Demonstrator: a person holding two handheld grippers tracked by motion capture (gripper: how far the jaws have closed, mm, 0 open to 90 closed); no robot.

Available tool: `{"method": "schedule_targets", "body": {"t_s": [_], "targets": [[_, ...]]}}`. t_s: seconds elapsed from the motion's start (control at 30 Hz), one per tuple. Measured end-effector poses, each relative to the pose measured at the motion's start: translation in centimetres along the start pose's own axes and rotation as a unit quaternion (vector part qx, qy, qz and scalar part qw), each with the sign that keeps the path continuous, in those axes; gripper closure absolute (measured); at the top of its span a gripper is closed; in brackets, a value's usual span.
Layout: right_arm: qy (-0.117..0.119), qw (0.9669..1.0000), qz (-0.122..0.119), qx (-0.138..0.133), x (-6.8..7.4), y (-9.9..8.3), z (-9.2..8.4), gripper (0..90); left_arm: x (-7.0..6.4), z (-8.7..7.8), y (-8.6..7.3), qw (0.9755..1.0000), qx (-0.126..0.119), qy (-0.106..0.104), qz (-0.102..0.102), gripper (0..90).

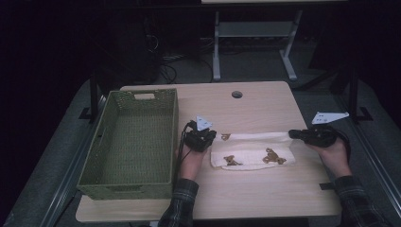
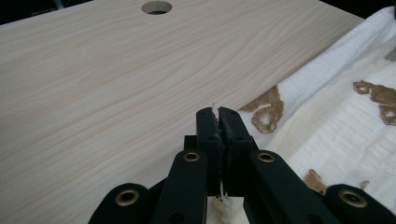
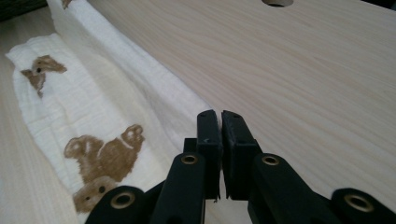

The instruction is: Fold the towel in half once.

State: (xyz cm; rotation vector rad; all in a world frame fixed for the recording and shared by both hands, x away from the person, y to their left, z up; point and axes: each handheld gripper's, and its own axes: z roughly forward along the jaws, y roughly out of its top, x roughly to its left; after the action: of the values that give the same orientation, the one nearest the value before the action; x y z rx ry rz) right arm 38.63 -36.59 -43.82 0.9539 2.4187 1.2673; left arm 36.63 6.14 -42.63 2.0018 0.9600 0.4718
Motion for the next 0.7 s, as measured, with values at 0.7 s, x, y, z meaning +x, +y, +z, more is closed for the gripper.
{"method": "schedule_targets", "body": {"t_s": [0.7], "targets": [[0.016,0.9997,-0.013,0.015,2.3,-1.6,-1.1,86.4,-1.7,-1.8,-1.9,1.0,-0.002,-0.005,-0.008,87.6]]}}
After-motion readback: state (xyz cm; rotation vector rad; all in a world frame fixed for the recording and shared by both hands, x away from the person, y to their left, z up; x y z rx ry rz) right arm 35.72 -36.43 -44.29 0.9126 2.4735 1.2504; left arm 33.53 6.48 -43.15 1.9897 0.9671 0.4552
